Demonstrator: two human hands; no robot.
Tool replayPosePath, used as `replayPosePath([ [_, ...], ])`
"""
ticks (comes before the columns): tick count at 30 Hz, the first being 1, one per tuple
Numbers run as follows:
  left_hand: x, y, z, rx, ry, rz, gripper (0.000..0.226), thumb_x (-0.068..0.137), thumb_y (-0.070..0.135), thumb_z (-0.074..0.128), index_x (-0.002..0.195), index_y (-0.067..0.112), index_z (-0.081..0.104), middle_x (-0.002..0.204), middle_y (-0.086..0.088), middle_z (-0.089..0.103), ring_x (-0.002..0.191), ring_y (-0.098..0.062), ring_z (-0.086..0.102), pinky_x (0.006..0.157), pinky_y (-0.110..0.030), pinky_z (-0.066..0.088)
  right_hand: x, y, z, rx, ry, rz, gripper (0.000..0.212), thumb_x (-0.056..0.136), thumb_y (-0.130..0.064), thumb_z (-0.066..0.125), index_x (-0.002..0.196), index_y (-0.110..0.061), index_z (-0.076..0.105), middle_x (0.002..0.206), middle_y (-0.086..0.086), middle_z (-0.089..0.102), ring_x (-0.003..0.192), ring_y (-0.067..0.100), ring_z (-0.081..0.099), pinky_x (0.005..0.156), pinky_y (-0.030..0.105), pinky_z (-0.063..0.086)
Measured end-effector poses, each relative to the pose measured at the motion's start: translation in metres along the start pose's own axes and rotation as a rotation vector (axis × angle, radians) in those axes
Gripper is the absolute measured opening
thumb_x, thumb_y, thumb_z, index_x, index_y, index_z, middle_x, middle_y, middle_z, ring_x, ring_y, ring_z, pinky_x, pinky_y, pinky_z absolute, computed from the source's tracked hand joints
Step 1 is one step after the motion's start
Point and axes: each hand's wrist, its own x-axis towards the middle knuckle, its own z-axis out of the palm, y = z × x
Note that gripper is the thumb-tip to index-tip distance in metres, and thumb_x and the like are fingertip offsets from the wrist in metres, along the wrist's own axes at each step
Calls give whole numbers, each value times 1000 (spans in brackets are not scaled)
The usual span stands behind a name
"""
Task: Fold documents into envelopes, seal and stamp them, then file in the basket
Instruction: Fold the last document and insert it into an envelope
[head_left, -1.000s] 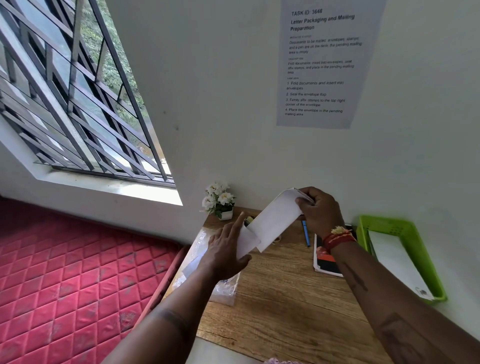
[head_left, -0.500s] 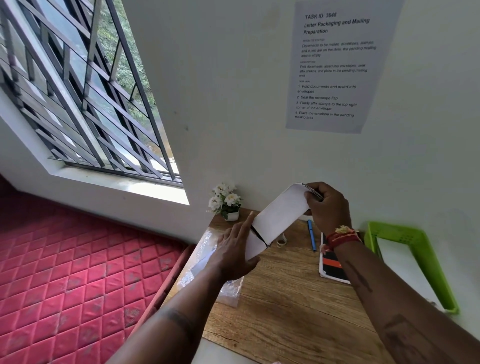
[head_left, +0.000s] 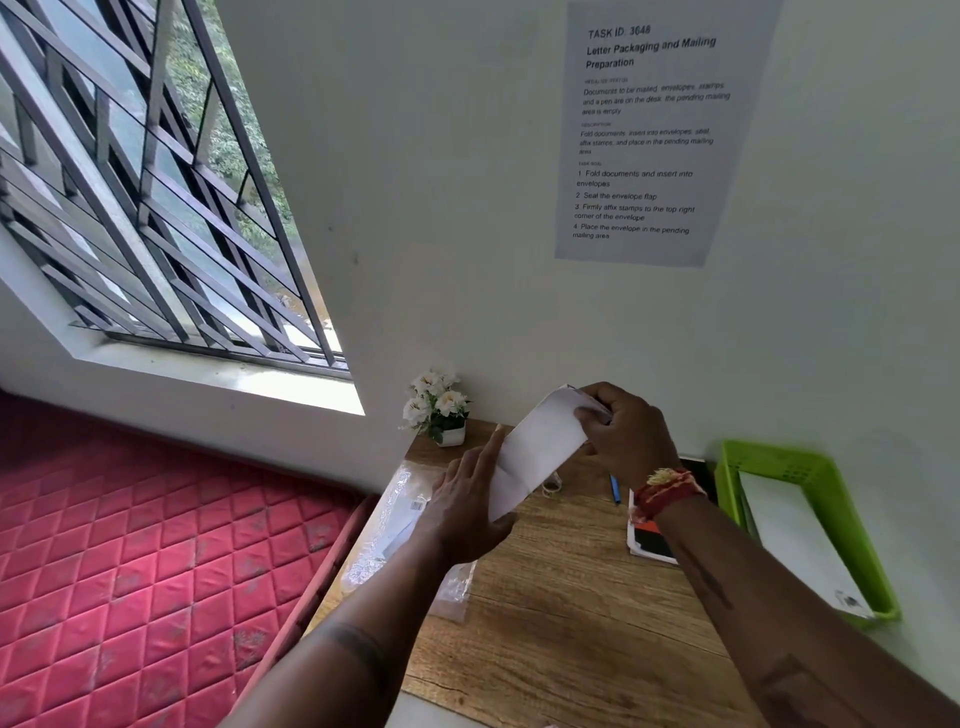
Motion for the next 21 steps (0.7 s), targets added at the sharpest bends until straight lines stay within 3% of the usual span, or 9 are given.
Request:
replayPosePath([
  [3, 4, 1, 1, 16, -3, 16, 122, 81, 52, 73, 159, 47, -21, 161, 0, 29, 144, -31, 33, 120, -54, 30, -4, -9, 9, -24, -46, -16, 17, 93, -19, 66, 108, -23, 73, 91, -8, 70, 83, 12, 64, 63, 0, 36],
  [6, 6, 2, 1, 8, 12, 7, 123, 80, 49, 75, 159, 47, -21, 160, 1, 30, 143, -31, 33, 120, -55, 30, -8, -14, 22, -60, -125, 62, 17, 92, -25, 67, 108, -21, 70, 94, -4, 71, 86, 18, 66, 66, 19, 44],
  [10, 9, 3, 0, 2, 26, 25, 124, 79, 44, 76, 159, 46, -19, 161, 4, 29, 144, -30, 33, 120, -55, 31, -11, -13, 36, -128, -227, 150, 20, 90, -30, 70, 106, -17, 67, 95, 0, 69, 86, 20, 64, 67, 25, 41],
  [15, 10, 8, 5, -3, 31, 59, 126, 78, 43, 76, 159, 46, -20, 157, 3, 31, 140, -28, 34, 117, -56, 33, -16, -8, 43, -75, -329, 206, 15, 92, -32, 69, 99, -19, 71, 85, -2, 68, 78, 18, 63, 59, 24, 40],
  [19, 10, 7, 6, -25, 39, 60, 123, 79, 47, 74, 160, 47, -19, 158, 3, 30, 139, -28, 33, 116, -53, 32, -8, 4, 34, 98, -266, 306, 24, 94, -29, 69, 72, -20, 69, 60, -10, 63, 48, 1, 58, 42, 11, 37],
  [21, 12, 7, 6, -33, 43, 68, 122, 79, 45, 74, 160, 46, -17, 159, 3, 30, 140, -28, 33, 116, -53, 32, -4, 5, 31, 144, -263, 336, 24, 93, -26, 71, 69, -22, 71, 58, -10, 64, 44, -1, 58, 40, 9, 37],
])
